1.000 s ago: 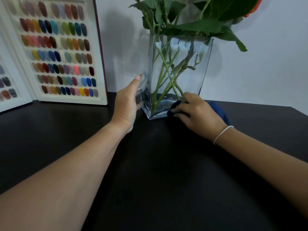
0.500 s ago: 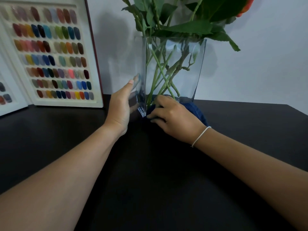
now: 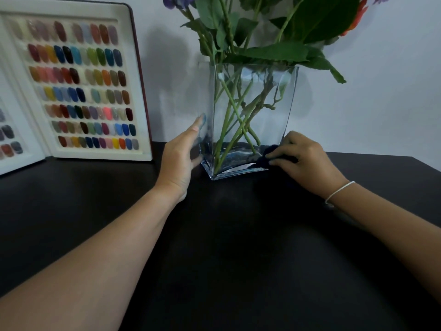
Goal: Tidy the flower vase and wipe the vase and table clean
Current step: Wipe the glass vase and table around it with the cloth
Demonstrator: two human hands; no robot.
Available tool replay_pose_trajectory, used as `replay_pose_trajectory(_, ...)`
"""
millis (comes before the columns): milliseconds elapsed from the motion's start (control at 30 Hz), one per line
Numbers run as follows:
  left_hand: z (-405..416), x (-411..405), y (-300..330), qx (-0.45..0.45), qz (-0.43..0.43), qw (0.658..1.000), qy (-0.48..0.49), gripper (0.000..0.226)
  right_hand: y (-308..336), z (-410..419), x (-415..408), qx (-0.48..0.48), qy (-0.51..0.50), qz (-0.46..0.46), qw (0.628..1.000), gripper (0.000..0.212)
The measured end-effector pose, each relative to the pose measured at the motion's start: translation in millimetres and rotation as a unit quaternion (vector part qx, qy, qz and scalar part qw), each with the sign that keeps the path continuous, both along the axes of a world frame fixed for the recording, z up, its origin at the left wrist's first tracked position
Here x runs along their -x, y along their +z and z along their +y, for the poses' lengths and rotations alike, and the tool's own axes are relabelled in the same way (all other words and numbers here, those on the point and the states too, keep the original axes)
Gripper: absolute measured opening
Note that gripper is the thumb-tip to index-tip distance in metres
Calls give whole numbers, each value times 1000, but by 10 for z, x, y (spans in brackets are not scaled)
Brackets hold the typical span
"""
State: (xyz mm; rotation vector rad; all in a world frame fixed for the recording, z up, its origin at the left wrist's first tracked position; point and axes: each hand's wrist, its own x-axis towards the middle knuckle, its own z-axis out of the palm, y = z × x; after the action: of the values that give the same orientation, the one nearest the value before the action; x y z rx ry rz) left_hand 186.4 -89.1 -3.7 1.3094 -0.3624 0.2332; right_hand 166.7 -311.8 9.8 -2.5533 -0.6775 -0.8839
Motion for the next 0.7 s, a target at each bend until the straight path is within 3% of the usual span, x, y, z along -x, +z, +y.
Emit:
replay_pose_trajectory(167,3,-12,-5,2,5,1000,-7,29,377,176,3,-174,-24,-151,973,13)
replay_pose_trajectory(333,3,1,15,-3,1,1000,-11,28,543,437,-96,-203,-11,-230,952,13)
replay_pose_trajectory(467,-3,6,17,5,12,1000,-6,30,319,459,-57,-128,26,-223,966,12)
replay_pose_trajectory(700,0,21,30,-14,22,1000,-1,39,-94,504,44,87,125,-75,986,13)
